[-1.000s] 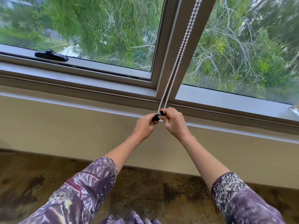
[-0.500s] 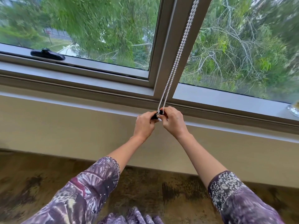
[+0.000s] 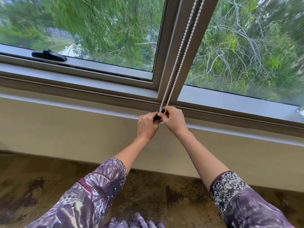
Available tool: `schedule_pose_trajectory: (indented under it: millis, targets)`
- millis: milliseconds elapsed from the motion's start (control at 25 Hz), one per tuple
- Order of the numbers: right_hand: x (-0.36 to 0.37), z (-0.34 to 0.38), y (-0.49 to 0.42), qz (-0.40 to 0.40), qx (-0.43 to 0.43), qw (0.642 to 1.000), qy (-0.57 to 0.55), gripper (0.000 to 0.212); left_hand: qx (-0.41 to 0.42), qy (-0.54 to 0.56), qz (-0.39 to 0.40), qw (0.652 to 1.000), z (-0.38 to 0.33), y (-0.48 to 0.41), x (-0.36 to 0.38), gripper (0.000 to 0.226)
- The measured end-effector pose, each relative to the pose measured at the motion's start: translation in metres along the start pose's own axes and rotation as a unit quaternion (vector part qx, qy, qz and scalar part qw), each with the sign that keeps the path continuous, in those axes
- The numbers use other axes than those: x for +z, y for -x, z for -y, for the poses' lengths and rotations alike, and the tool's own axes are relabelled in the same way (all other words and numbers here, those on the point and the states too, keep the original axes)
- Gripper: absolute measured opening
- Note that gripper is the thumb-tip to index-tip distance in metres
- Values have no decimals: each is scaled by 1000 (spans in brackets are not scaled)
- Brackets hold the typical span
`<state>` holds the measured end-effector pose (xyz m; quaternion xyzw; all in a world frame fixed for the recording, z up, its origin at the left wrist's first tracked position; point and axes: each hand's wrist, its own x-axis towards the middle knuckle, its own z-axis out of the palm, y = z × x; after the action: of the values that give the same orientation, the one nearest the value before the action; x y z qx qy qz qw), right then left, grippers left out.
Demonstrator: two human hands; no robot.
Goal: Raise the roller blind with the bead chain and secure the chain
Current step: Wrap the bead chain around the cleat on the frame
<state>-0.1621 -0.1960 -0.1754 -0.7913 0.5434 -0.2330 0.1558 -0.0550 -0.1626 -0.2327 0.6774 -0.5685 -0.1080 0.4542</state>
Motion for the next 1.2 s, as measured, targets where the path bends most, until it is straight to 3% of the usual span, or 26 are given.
schedule_pose_trajectory:
  millis: [200, 480, 720, 840, 1040, 1200]
  targets:
    - [6, 0, 7, -30, -19, 997, -64, 19, -48, 42, 39, 997, 0, -1, -2, 26]
    - [20, 3, 9, -94, 24, 992, -84, 16, -86, 15, 11, 996, -9, 9, 0, 26]
    - [18, -2, 20, -113, 52, 958, -257, 14, -75, 87, 49, 992, -5, 4, -4, 17]
    - [19, 1, 22, -124, 45, 955, -266, 9, -66, 78, 57, 993, -9, 1, -6, 17]
    - [13, 6, 15, -139, 37, 954, -262, 19, -67, 77, 53, 993, -19, -11, -16, 18]
    - [24, 3, 25, -128, 38, 960, -245, 8, -76, 67, 72, 992, -14, 1, -13, 16]
